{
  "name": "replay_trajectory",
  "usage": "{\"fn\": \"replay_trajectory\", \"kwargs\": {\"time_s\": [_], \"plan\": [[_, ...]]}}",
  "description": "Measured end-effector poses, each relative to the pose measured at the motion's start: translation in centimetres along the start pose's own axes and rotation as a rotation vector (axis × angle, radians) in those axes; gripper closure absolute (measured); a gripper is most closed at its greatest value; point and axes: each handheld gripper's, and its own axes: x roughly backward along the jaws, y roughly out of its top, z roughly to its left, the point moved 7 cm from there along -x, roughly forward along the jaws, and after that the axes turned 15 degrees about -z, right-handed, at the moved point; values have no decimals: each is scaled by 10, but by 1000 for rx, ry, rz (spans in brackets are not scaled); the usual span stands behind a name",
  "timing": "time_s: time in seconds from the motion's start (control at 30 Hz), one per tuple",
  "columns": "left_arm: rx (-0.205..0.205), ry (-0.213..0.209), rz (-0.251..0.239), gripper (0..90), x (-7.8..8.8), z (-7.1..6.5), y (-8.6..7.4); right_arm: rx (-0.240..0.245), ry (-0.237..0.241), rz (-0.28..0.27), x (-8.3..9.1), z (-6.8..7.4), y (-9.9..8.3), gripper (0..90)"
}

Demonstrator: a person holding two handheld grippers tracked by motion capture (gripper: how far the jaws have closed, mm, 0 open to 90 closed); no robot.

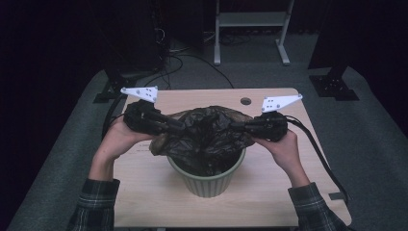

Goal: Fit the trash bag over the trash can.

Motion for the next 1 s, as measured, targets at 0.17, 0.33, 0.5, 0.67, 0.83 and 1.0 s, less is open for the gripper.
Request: {"fn": "replay_trajectory", "kwargs": {"time_s": [0.17, 0.33, 0.5, 0.67, 0.83, 1.0], "plan": [[19, 17, 16, 601, -10, 12, 1, 1, 35, -10, 5, 10, -2, 899], [36, -31, 73, 762, -29, 12, -9, -1, 93, -17, 9, 27, -5, 899], [33, -86, 82, 882, -29, -3, -18, 0, 158, 13, 11, 49, -13, 898], [12, -77, 52, 818, -18, -16, -21, -3, 196, 43, 16, 65, -20, 899], [7, -16, -5, 655, -5, -8, -15, -9, 259, 44, 21, 83, -23, 899], [8, 11, -12, 586, -6, 1, -10, -9, 298, 61, 23, 96, -27, 899]]}}
